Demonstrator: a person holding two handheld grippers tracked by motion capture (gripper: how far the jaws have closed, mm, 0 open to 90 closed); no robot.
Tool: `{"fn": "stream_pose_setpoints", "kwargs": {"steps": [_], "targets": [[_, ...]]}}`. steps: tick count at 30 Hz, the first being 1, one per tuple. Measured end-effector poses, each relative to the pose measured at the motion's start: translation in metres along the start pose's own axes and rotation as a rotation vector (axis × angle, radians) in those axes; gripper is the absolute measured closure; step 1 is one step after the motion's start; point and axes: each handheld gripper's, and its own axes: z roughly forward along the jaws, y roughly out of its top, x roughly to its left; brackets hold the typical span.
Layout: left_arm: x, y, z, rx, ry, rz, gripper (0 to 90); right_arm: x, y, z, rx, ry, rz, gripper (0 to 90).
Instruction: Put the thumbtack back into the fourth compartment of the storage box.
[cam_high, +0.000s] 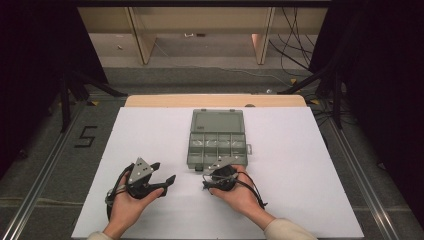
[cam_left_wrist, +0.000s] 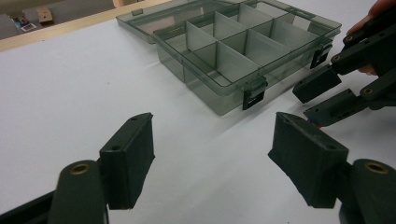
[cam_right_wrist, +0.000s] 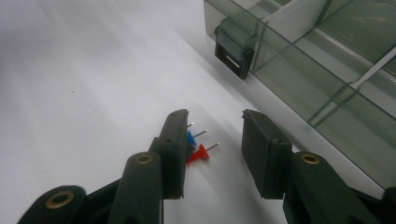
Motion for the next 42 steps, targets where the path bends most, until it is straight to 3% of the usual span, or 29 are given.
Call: {"fn": "stream_pose_setpoints", "kwargs": {"steps": [1,2,3,5,13,14,24,32,33,34,36,42], "targets": [[-0.0011,-0.0002,0.0005,-0.005,-0.001,-0.018,29.3,-0.0001,0.0005,-0.0008,0.020,0.008,-0.008,62.5],[-0.0011,-0.0002,0.0005,-0.005,-0.001,-0.018,29.3,0.0016,0.0001,0.0004,0.015,0.008,0.003,62.6],[0.0001,0.0001,0.0001,0.000,-0.001,0.002,29.4,0.0010,-0.0002,0.0007,0.028,0.007,-0.022,62.8],[-0.0011,-0.0004,0.0005,0.002,-0.004,-0.016,29.5,0.0022,-0.0007,0.0017,0.034,0.004,-0.032,63.4],[-0.0014,-0.0004,0.0005,0.001,-0.008,-0.015,30.0,0.0034,-0.0008,0.0012,0.043,-0.014,-0.059,68.4],[-0.0010,-0.0005,0.0005,0.004,-0.006,-0.014,30.0,0.0039,-0.0013,0.0028,0.025,-0.030,-0.071,68.7],[-0.0012,-0.0005,0.0004,0.002,-0.007,-0.015,30.2,0.0058,-0.0010,0.0003,0.050,-0.016,-0.091,76.8],[-0.0014,-0.0006,0.0007,0.004,-0.008,-0.015,30.3,0.0058,-0.0012,0.0002,0.051,0.004,-0.064,83.0],[-0.0015,-0.0006,0.0009,0.005,-0.007,-0.012,30.3,0.0070,-0.0010,0.0005,0.047,0.002,-0.041,83.2],[-0.0016,-0.0006,0.0009,0.004,-0.006,-0.013,30.3,0.0049,-0.0021,0.0020,0.029,-0.004,-0.076,83.2],[-0.0016,-0.0006,0.0009,0.005,-0.006,-0.013,30.4,0.0047,-0.0015,-0.0001,0.047,0.013,-0.057,83.3],[-0.0012,-0.0007,0.0009,0.005,-0.006,-0.012,30.4,0.0032,0.0012,-0.0035,0.028,0.017,-0.063,83.4]]}}
